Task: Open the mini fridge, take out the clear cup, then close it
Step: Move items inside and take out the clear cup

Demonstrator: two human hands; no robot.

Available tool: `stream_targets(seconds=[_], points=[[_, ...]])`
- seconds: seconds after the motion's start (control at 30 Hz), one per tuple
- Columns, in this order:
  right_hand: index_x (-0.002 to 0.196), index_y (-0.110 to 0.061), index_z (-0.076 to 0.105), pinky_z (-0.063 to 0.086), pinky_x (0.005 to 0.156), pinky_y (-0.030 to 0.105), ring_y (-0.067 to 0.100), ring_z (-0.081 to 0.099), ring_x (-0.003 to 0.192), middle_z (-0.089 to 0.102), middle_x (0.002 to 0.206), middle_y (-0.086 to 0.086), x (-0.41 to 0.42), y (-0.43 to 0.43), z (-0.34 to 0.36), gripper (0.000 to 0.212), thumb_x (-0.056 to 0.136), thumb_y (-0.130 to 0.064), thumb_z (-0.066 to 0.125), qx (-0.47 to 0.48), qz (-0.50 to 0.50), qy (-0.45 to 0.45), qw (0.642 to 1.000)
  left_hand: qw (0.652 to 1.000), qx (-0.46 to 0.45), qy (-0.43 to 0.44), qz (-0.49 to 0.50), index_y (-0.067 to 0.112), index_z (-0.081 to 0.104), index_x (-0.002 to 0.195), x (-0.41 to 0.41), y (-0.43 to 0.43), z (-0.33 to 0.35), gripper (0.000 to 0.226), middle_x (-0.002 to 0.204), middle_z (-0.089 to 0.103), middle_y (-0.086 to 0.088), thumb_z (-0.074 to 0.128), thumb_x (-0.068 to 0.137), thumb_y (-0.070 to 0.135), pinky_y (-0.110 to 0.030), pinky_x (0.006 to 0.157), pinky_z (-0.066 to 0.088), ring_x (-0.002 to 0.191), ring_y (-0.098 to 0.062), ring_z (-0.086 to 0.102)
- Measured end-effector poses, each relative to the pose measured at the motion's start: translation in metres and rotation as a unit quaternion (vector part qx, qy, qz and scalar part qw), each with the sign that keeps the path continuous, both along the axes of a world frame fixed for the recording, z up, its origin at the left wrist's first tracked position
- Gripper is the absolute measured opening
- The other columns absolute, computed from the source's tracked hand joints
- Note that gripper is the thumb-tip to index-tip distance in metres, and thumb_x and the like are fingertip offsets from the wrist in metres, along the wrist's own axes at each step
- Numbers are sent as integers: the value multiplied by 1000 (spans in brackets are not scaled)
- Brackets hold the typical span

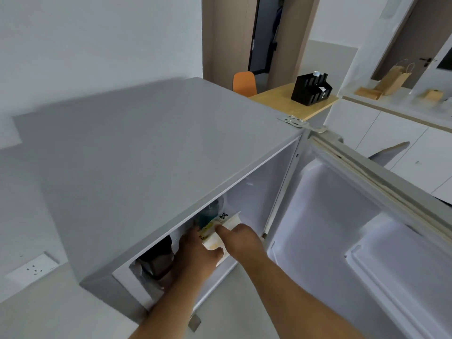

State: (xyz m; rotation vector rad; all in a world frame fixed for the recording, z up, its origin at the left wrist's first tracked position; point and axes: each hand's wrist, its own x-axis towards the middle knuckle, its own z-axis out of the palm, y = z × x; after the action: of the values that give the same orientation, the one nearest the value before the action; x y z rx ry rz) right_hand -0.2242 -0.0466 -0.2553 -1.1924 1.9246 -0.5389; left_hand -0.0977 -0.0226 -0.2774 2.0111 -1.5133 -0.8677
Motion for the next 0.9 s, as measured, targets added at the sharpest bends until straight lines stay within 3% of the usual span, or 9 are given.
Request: stream_targets(seconds=[0.1, 0.3, 0.43, 0.5, 0.6, 0.7, 0.77, 0.83, 0.9], points=[[80, -17, 66, 38, 55, 26, 11, 61, 68, 66, 71, -4, 3, -10, -7, 43, 83, -60, 63, 8, 10, -6, 1000, 1000, 8, -8, 10, 18, 48, 138, -4, -6, -6, 79, 129, 61, -9, 86, 75, 45, -41, 87, 56, 115, -31, 63], [98, -18, 66, 42, 58, 24, 14, 62, 78, 70, 96, 2, 8, -18, -15, 25, 91, -40, 57, 21, 52, -2, 998, 1000, 15, -20, 0, 14, 51, 129, -7, -9, -15, 74, 123, 55, -13, 85, 75, 52, -35, 72, 50, 101, -34, 66], [103, -13, 65, 58, 76, 35, 24, 67, 88, 70, 100, 8, 0, -19, -15, 24, 95, -33, 55, 24, 44, 4, 999, 999, 22, -15, -47, 17, 57, 124, -11, -11, -20, 61, 118, 59, -8, 80, 79, 50, -34, 76, 51, 108, -28, 63], [99, -14, 63, 57, 73, 36, 27, 68, 89, 69, 96, 8, -6, -19, -15, 22, 97, -34, 53, 21, 48, 35, 998, 997, 42, 4, -64, 22, 56, 126, -16, -9, -22, 64, 117, 63, -5, 80, 75, 52, -31, 76, 50, 109, -24, 64], [93, -20, 58, 48, 60, 30, 22, 64, 76, 66, 91, 5, -20, -21, -16, 17, 98, -35, 52, 6, 59, 83, 995, 991, 64, 89, -80, 26, 53, 134, -27, -8, -28, 81, 121, 68, 0, 85, 66, 55, -29, 81, 52, 109, -21, 67], [95, -21, 59, 44, 57, 30, 21, 63, 77, 65, 90, 3, -36, -27, -15, 14, 98, -34, 53, -11, 76, 117, 990, 980, 76, 175, -63, 27, 48, 141, -43, -12, -32, 86, 125, 69, 7, 91, 69, 45, -30, 91, 52, 116, -19, 66], [102, -22, 61, 44, 57, 30, 22, 63, 80, 66, 93, 2, -44, -35, -13, 15, 97, -33, 53, -27, 91, 139, 986, 968, 81, 235, -21, 24, 48, 142, -55, -17, -35, 87, 127, 69, 3, 93, 68, 37, -38, 98, 54, 117, -22, 66], [109, -22, 61, 42, 55, 28, 23, 63, 80, 65, 96, 4, -49, -45, -12, 17, 97, -30, 51, -50, 113, 172, 977, 938, 86, 333, 35, 21, 46, 142, -66, -21, -36, 98, 128, 70, -5, 93, 56, 34, -49, 101, 55, 115, -26, 68], [116, -22, 58, 42, 56, 28, 26, 62, 81, 60, 95, 5, -51, -57, -12, 20, 98, -25, 51, -68, 142, 212, 965, 894, 89, 431, 78, 25, 44, 142, -75, -24, -39, 107, 127, 70, -4, 90, 46, 34, -52, 103, 54, 115, -24, 68]])
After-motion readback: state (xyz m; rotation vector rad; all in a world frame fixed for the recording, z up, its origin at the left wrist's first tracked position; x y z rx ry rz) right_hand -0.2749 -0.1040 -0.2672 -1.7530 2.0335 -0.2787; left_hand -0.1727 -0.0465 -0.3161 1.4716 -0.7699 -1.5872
